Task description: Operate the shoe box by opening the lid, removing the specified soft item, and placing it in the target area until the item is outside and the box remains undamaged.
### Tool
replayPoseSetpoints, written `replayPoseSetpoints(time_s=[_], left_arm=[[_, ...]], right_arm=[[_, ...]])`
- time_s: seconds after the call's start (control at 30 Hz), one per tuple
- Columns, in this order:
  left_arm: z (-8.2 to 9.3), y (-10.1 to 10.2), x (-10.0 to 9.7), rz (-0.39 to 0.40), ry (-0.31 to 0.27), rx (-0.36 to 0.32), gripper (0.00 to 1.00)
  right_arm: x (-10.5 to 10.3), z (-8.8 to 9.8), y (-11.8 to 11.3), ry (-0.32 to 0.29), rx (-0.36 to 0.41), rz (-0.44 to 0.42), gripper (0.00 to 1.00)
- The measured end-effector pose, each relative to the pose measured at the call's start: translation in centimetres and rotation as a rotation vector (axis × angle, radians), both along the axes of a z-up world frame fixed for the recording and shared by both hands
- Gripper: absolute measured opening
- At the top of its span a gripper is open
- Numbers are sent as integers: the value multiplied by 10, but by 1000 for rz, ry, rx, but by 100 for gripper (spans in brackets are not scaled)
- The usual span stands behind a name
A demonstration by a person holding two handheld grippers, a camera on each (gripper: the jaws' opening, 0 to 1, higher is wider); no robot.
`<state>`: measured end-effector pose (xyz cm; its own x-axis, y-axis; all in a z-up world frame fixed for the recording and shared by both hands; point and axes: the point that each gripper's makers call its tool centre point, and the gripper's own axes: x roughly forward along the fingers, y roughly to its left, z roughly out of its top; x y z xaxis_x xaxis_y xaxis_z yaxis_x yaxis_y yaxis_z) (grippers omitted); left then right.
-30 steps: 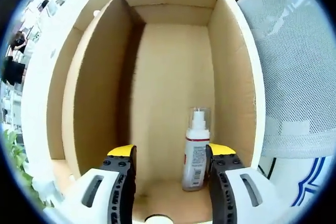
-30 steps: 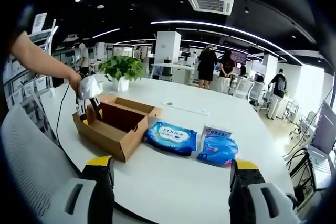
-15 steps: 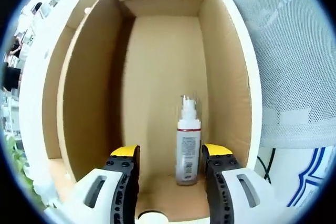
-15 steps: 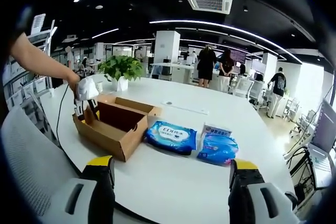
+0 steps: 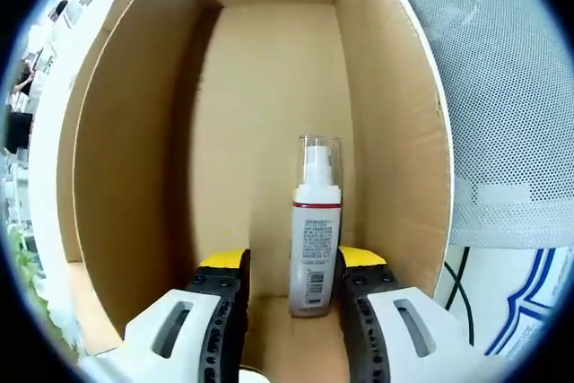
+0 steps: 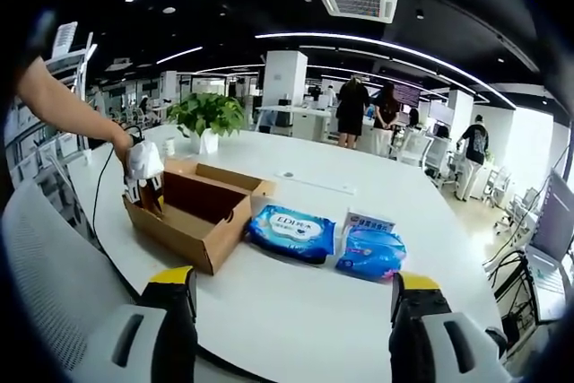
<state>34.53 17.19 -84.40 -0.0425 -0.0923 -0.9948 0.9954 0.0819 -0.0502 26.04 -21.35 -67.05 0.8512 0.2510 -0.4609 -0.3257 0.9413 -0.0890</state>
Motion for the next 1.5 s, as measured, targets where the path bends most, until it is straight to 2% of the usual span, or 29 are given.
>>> replayPoseSetpoints(time_s=[0.13, 0.17, 0.2, 0.37, 0.7, 0.8, 0.83, 0.87, 0.93, 1.13, 1.5], left_arm=[[-3, -1, 1, 1, -9, -3, 25], [-5, -2, 4, -22, -30, -7, 25], [-8, -2, 2, -4, -34, -5, 24], [-7, -2, 2, -11, -27, 1, 24], [-6, -2, 2, 24, -37, -1, 24], [-6, -1, 3, 39, -41, -7, 24], [-6, 0, 3, 54, -41, -5, 23], [-6, 2, 2, 106, -38, 10, 23], [-5, 1, 3, 112, -38, 17, 23], [0, 1, 5, 103, -47, 26, 22], [11, 2, 11, 153, -87, 23, 20]], right_arm=[[0, 0, 0, 1, -2, -2, 89], [0, 0, -1, 0, -2, -3, 89], [0, 0, -1, -1, 0, -5, 89], [0, 0, -2, 0, 2, -7, 89], [0, -1, -1, 7, -2, -3, 88], [0, -1, -1, 5, 0, -3, 88], [0, -1, -1, 5, 1, -3, 88], [0, -1, 0, 4, 3, -3, 88], [0, 0, 0, 3, 4, -3, 88], [0, 0, 1, 2, 7, 2, 87], [-1, -1, 4, 8, 12, 14, 86]])
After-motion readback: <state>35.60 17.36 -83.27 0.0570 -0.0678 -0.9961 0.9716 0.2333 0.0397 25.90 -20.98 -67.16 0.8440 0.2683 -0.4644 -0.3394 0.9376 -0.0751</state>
